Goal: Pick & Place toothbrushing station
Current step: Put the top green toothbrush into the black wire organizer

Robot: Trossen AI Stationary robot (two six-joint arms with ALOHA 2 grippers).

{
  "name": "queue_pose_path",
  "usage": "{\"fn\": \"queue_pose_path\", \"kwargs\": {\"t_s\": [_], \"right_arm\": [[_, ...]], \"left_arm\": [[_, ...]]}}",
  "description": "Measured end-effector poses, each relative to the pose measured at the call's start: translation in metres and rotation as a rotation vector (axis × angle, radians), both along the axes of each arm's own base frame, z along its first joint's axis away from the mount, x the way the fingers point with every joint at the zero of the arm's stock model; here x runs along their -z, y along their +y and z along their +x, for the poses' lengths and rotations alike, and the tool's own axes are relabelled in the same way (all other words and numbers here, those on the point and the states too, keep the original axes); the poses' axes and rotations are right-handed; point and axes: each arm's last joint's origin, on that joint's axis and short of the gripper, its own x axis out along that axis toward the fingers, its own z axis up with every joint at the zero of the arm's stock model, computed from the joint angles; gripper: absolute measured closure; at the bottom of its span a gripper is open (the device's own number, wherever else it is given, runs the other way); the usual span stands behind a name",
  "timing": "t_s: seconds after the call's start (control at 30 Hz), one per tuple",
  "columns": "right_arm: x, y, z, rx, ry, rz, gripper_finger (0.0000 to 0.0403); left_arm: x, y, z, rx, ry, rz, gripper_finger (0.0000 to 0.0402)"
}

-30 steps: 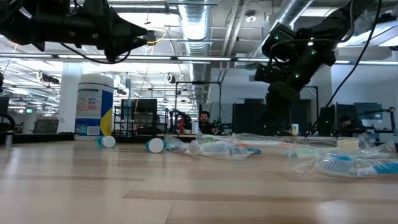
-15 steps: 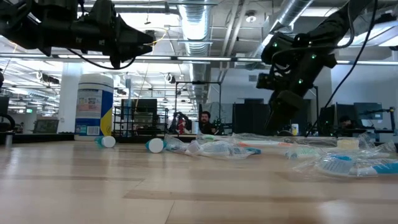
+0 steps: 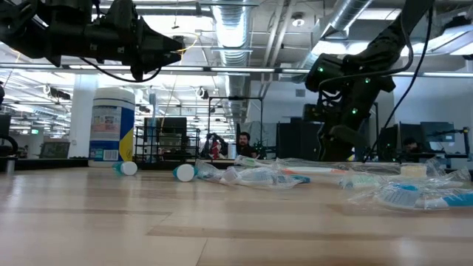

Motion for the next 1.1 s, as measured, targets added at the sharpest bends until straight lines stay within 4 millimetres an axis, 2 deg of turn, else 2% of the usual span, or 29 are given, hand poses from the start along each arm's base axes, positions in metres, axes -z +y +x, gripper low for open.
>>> {"fn": "queue_pose_path", "kwargs": {"t_s": [0.17,0.5,0.67,0.83,1.1], "right_arm": [[0.0,0.0,0.0,-0.002,0.002,0.003,0.0262],[0.001,0.0,0.0,0.028,-0.007,0.023,0.0388],[0.0,0.001,0.001,0.054,-0.013,0.041,0.0379],[-0.002,0.0,0.003,0.062,-0.021,0.054,0.0391],[-0.017,-0.002,0.018,0.051,-0.085,0.048,0.0392]], "left_arm": [[0.0,0.0,0.0,0.0,0.0,0.0,0.0215],[0.0,0.0,0.0,0.0,0.0,0.0,0.0215],[0.0,0.0,0.0,0.0,0.0,0.0,0.0215],[0.0,0.0,0.0,0.0,0.0,0.0,0.0215],[0.0,0.0,0.0,0.0,0.0,0.0,0.0215]]}}
